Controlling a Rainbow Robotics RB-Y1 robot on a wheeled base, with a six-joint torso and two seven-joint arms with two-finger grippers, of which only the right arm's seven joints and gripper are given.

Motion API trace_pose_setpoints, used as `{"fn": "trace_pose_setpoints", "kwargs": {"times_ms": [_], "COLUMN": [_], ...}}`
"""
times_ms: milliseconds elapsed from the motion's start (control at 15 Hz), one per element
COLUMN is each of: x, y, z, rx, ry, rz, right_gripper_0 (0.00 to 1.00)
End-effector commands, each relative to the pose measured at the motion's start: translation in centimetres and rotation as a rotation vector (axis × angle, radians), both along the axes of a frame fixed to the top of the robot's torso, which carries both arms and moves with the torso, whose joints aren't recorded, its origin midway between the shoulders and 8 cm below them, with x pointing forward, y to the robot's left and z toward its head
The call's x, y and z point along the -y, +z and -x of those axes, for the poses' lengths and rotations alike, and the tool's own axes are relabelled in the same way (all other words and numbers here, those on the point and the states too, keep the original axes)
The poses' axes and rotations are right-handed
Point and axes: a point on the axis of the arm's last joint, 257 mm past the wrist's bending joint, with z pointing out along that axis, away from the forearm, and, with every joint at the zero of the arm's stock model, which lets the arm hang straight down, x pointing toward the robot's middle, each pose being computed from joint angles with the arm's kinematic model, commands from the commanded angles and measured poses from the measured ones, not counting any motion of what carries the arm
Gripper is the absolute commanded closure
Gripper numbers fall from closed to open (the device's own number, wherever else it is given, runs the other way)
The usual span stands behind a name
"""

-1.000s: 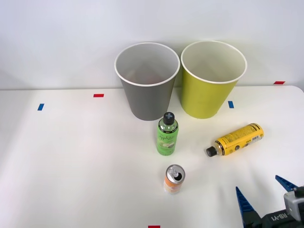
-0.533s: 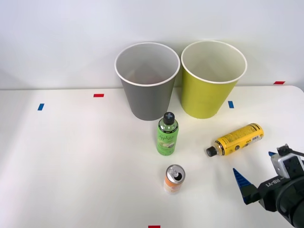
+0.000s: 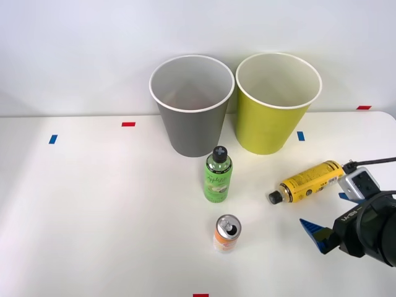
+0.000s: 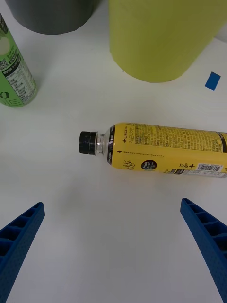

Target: Put cans in the gray bin, plastic bottles in the light green bin

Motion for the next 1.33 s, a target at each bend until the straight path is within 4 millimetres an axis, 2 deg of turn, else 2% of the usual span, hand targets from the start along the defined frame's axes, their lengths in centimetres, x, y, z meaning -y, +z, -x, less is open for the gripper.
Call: {"fn": "trace_pose_setpoints", "kwargs": {"times_ms": [67, 267, 533, 733, 1000, 1133, 1333], "x": [-0.6, 0.3, 2.5, 2.7, 2.0, 1.4, 1.1], "y": [0.7, 1.4, 1.5, 0.2, -1.7, -1.8, -1.7], "z": [-1.0, -1.9, -3.5, -4.5, -3.6, -3.7, -4.5], "rx": [0.000, 0.059, 0.079, 0.050, -0.017, -0.005, 0.038], "ry": [0.079, 0.280, 0.548, 0.670, 0.805, 0.817, 0.919], "rz": [0.117, 0.391, 0.720, 0.736, 0.807, 0.810, 0.922], "right_gripper_0": [0.00, 0.00, 0.00, 0.00, 0.00, 0.00, 0.00]}}
